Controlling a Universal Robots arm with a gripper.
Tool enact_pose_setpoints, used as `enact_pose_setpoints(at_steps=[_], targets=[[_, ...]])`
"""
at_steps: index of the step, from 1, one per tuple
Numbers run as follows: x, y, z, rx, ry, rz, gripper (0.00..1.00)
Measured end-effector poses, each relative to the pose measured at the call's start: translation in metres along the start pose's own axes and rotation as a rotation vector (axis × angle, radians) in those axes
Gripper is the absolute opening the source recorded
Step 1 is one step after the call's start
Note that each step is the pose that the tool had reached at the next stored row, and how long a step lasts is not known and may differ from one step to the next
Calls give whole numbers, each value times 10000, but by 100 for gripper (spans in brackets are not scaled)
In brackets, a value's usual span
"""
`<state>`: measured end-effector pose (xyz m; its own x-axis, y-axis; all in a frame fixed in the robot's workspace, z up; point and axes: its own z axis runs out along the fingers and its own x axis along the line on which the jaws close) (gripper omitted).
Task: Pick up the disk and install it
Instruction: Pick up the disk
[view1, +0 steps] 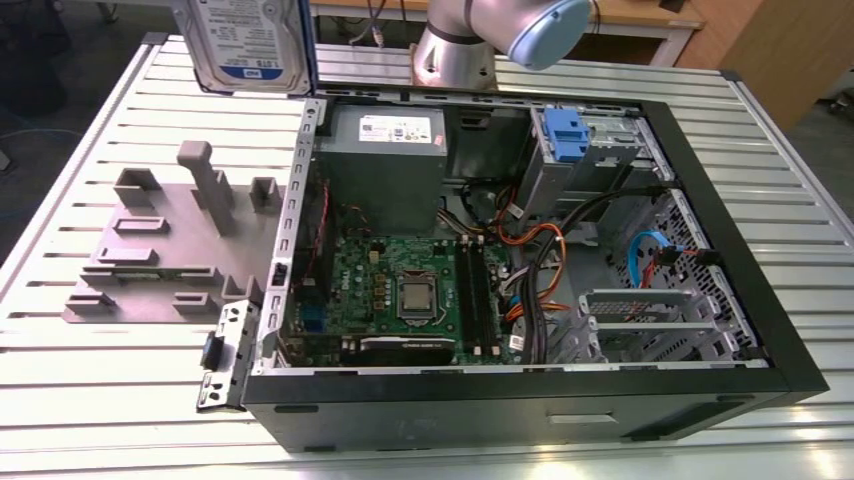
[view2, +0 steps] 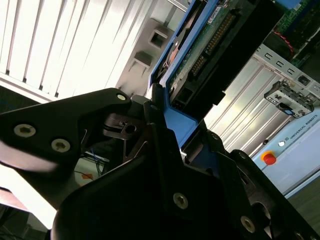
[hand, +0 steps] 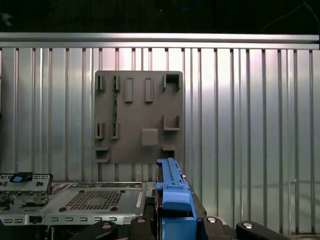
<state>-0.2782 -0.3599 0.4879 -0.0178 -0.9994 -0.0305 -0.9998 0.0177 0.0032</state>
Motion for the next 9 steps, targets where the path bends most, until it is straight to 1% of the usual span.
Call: enact_pose_setpoints(at_steps=[4,9], targets=[[-1,-42,0,-1,1,0,37],[2,-59,-1,-1,0,1,37]])
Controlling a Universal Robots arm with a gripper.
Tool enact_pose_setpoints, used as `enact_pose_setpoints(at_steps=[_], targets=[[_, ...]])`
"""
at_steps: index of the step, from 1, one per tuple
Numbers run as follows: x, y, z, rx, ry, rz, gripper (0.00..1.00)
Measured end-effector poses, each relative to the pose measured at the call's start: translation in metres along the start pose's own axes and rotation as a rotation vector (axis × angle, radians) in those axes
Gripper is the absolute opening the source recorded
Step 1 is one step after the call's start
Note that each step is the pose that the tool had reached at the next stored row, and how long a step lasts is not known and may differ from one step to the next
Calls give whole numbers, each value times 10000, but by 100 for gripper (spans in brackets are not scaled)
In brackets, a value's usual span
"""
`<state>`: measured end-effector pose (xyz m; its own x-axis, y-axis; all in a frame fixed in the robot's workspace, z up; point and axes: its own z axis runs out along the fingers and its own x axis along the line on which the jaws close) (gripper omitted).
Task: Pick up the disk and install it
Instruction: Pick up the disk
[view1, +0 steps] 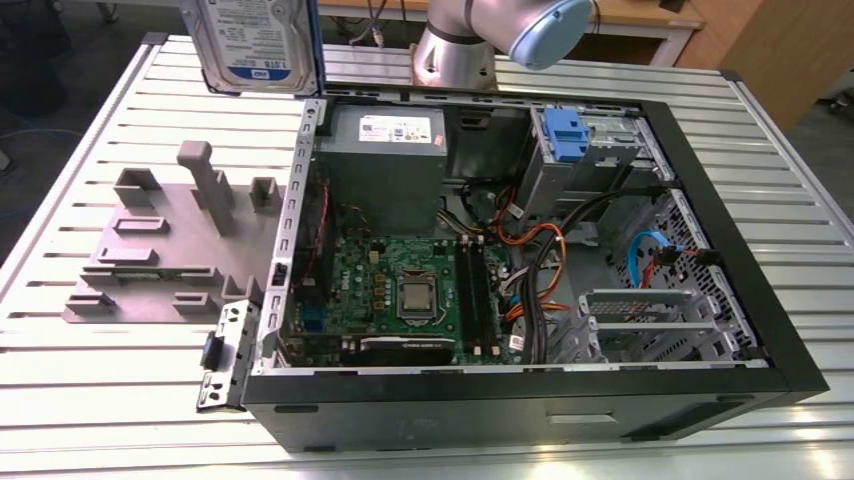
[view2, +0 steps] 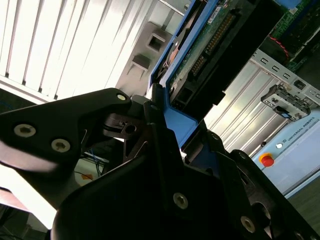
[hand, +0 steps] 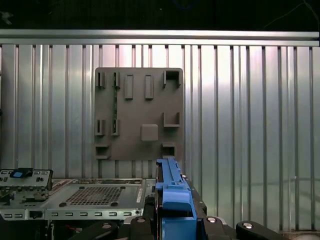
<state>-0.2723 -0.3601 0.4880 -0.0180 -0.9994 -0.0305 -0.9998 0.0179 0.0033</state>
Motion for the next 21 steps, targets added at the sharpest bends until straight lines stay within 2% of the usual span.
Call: enact_pose_setpoints(at_steps=[10,21], targets=[[11,-20,0,0,0,0,37],[115,-49,-3,2,11,41,37]])
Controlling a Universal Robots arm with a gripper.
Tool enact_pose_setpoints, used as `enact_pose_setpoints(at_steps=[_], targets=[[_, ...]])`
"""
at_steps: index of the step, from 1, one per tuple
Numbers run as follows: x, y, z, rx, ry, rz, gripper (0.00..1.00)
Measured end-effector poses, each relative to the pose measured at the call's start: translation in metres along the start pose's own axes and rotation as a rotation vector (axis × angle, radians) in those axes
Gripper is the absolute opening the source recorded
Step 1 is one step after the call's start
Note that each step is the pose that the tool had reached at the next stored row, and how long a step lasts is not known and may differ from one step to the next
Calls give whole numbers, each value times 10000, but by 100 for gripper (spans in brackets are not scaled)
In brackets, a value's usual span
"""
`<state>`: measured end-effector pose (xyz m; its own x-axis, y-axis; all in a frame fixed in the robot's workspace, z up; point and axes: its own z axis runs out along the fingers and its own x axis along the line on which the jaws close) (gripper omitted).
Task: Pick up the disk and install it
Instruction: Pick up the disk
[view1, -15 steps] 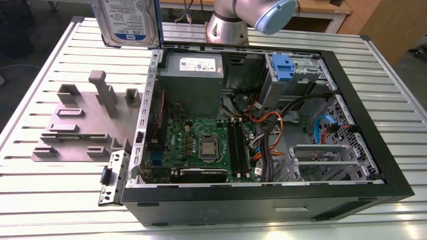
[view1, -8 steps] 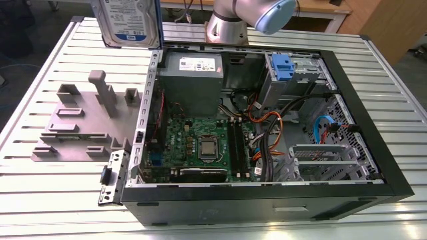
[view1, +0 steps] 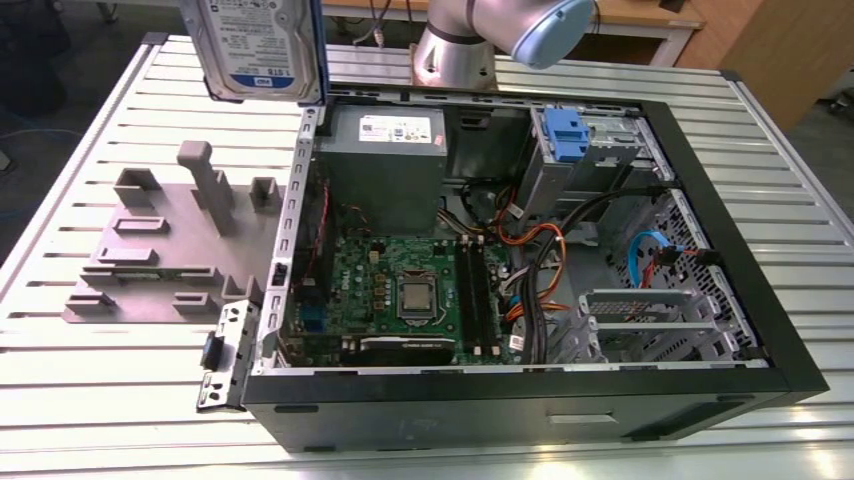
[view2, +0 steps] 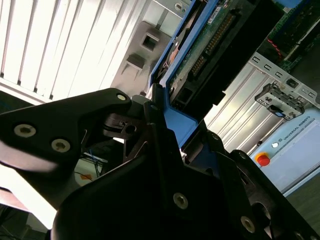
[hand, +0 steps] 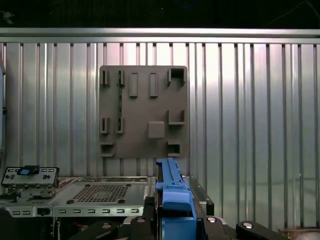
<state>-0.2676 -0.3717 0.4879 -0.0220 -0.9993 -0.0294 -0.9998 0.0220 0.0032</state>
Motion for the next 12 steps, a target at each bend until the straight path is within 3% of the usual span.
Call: enact_pose_setpoints(at_steps=[12], targets=[[4,-96,0,0,0,6,37]])
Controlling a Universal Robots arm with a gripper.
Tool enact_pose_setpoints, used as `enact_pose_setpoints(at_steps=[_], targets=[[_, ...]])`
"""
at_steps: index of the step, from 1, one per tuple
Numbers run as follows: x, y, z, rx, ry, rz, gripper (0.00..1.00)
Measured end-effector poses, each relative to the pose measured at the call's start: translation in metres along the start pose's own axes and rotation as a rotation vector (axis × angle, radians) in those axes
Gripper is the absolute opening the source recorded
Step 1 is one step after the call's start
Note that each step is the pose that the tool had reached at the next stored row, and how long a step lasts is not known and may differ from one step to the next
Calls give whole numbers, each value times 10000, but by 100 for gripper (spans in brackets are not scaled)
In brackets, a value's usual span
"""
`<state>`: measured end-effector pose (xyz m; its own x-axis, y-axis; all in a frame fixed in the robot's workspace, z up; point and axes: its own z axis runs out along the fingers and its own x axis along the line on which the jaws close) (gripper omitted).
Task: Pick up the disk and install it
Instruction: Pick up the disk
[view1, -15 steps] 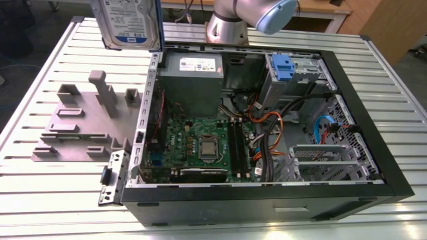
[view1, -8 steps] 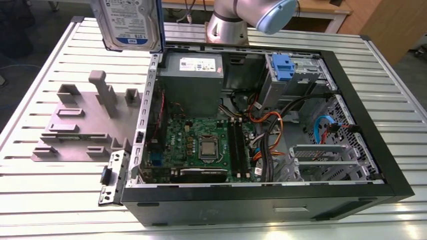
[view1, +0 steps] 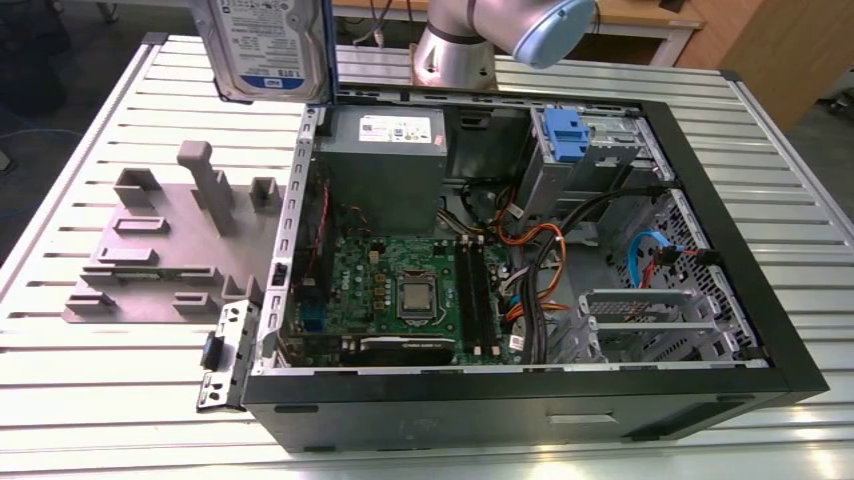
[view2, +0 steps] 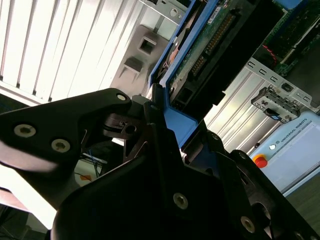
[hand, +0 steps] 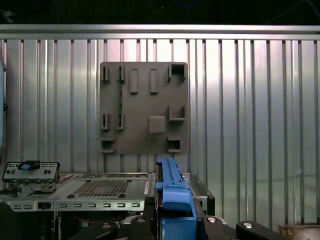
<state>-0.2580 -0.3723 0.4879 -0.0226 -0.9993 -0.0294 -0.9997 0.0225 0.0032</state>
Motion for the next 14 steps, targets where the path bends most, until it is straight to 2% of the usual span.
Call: enact_pose_setpoints(at_steps=[14], targets=[[-2,-127,0,0,0,0,37]])
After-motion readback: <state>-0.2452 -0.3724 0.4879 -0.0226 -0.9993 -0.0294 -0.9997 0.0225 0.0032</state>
